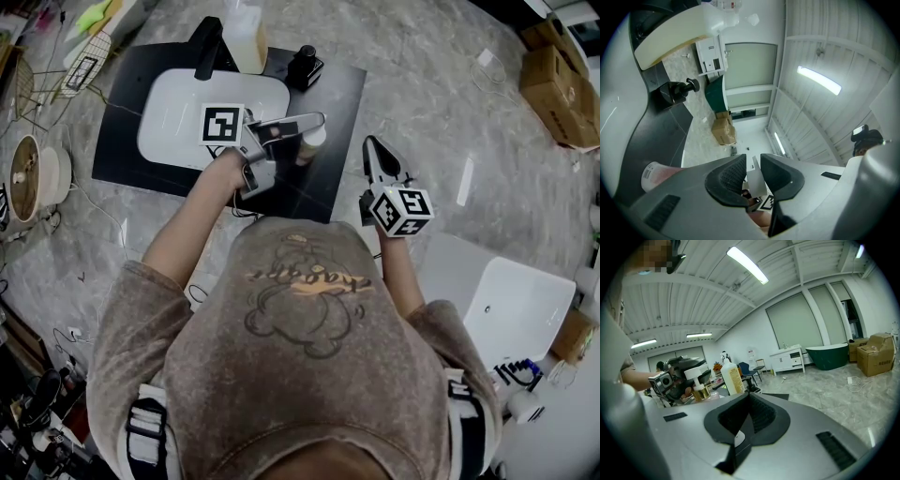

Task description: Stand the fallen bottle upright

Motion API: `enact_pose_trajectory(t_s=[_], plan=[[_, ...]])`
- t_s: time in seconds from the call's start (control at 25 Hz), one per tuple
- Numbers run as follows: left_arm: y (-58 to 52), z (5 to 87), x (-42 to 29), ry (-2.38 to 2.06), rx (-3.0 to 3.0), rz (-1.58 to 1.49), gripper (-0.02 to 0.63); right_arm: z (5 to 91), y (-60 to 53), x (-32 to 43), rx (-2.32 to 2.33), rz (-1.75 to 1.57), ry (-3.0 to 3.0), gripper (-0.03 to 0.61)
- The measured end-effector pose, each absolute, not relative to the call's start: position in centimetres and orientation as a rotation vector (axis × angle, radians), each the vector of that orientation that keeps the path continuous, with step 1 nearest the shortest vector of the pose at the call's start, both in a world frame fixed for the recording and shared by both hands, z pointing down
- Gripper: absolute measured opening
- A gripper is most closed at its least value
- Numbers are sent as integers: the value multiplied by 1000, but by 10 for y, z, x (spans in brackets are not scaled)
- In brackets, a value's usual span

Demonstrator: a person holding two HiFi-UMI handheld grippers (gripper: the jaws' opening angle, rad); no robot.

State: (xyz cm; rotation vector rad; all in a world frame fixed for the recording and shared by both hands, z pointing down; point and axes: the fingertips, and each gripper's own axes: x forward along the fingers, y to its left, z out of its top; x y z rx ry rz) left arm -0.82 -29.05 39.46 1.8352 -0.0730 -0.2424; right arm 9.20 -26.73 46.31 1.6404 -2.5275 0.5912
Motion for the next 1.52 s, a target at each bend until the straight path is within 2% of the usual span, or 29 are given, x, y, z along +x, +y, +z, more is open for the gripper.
enact_pose_trajectory(t_s=[0.52, 1.0, 1.52], plan=[[-302, 385, -25, -165, 1849, -336, 137, 460, -259, 88, 1631, 586, -2541, -2], [-300, 390, -78, -374, 1945, -377, 153, 460, -244, 68, 1567, 576, -2574, -2], [-291, 410, -137, -1016, 2345, 47, 175, 455, -228, 48, 1504, 549, -2611, -2]])
